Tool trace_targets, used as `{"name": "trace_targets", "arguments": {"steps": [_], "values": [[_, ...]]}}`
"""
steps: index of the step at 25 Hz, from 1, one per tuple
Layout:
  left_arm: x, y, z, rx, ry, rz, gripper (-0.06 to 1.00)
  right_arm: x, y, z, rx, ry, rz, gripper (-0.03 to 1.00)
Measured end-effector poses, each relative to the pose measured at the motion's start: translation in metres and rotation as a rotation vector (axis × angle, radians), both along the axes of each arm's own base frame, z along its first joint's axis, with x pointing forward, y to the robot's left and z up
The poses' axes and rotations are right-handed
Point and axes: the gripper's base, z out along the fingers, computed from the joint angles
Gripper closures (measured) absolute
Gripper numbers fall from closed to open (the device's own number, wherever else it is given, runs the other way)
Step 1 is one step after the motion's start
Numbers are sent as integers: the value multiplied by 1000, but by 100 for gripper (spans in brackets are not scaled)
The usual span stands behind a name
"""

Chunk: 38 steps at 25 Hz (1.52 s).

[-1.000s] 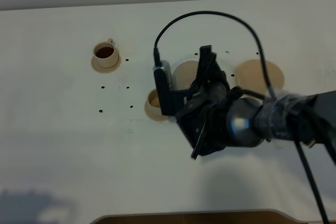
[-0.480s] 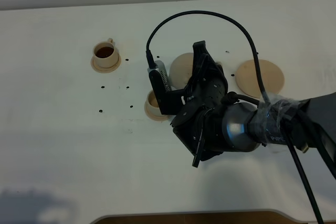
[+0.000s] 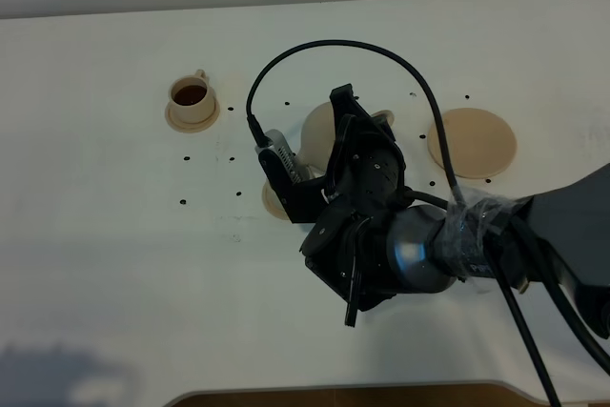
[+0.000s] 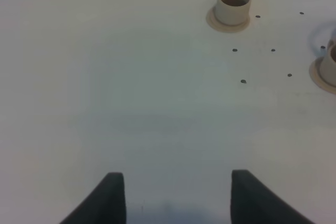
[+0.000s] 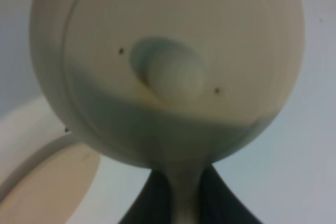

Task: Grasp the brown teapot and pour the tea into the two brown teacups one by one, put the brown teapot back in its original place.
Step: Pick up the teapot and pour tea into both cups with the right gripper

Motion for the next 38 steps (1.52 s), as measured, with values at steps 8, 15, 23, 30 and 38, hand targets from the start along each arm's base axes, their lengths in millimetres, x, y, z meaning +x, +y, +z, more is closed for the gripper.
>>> {"name": "trace_targets", "arguments": {"steps": [8, 15, 23, 30, 38], "values": [[0, 0, 0, 0, 0, 0, 46, 0, 2, 2, -29, -29, 28, 85], [0, 0, 0, 0, 0, 0, 46, 3, 5, 3, -77, -51, 88, 85], [0, 0, 0, -1, 0, 1, 46, 3, 6, 4, -170, -34, 140, 85], [0, 0, 0, -1, 0, 1, 46, 3, 7, 4, -249, -22, 184, 85], [0, 0, 0, -1, 0, 1, 46, 4, 7, 6, -303, -32, 210, 85]]}}
